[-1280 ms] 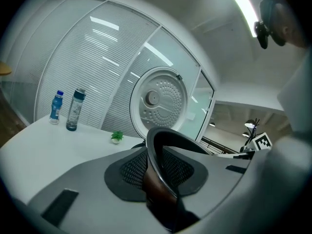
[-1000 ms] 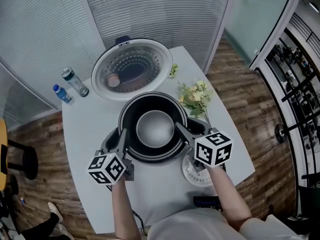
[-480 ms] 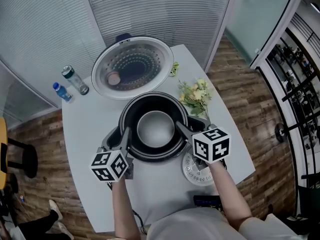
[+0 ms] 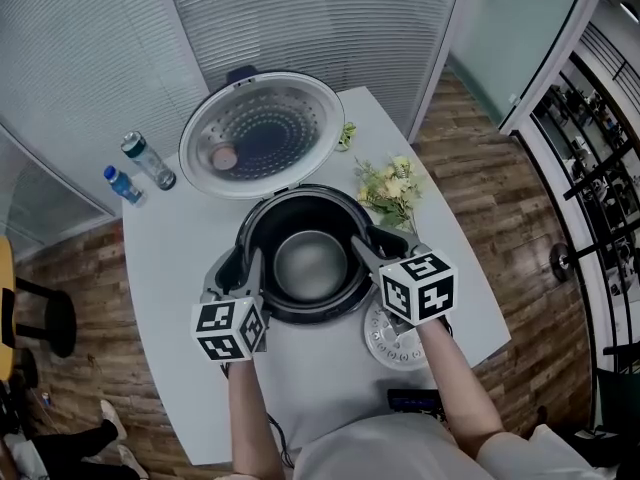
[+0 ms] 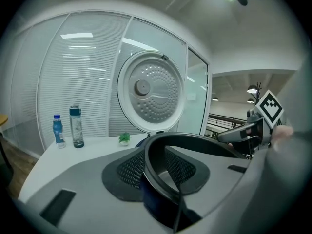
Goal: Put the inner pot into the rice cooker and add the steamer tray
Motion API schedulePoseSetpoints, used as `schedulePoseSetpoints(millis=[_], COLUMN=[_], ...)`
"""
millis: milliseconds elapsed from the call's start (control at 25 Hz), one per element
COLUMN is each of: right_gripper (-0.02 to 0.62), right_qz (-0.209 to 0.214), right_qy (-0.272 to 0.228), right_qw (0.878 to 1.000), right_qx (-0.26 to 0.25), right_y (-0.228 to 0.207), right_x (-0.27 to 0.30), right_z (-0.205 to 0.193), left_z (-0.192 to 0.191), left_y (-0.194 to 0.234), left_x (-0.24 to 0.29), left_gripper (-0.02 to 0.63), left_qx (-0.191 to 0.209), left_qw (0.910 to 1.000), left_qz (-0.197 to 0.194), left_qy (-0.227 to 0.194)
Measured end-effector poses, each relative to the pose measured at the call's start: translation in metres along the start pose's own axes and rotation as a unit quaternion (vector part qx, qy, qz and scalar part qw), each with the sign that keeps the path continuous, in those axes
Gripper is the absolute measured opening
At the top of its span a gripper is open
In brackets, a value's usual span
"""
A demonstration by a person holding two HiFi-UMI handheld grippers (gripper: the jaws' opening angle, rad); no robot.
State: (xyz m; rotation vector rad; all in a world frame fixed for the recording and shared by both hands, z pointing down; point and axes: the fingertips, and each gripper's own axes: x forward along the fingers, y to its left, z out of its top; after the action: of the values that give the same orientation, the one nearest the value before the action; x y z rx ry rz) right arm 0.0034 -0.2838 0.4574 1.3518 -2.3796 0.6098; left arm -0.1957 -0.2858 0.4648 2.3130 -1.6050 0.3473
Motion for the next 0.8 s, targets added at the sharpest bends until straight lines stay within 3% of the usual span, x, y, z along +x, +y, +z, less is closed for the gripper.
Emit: schedulePoseSetpoints(millis=[200,560,800], right_gripper=[0.135,0.135,0.135], right_qz=[0.001,0.000,-0.003], right_qy=[-0.008,-0.023,-0.021], right_qw=[1.000,1.000,0.999], right_qx=[-0.002,0.012,0.031], right_y=[0.002,0.001,0.001], right_x=[-0.003,-0.029,-0.059], right_z=[0.000,0.002,-0.020], left_z=[-0.002,0.004,-0.003], left_y=[-0.002,-0.006,-0.016], left_x=[-0.001,-0.025,-0.055], left_gripper=[0.152,0.152,0.152], left_qx=[-0.005,0.000,-0.006], left_qw=[1.0000,1.0000,0.9999], left_qz=[-0.001,0.003,0.012], left_qy=[-0.005,-0.005,-0.011])
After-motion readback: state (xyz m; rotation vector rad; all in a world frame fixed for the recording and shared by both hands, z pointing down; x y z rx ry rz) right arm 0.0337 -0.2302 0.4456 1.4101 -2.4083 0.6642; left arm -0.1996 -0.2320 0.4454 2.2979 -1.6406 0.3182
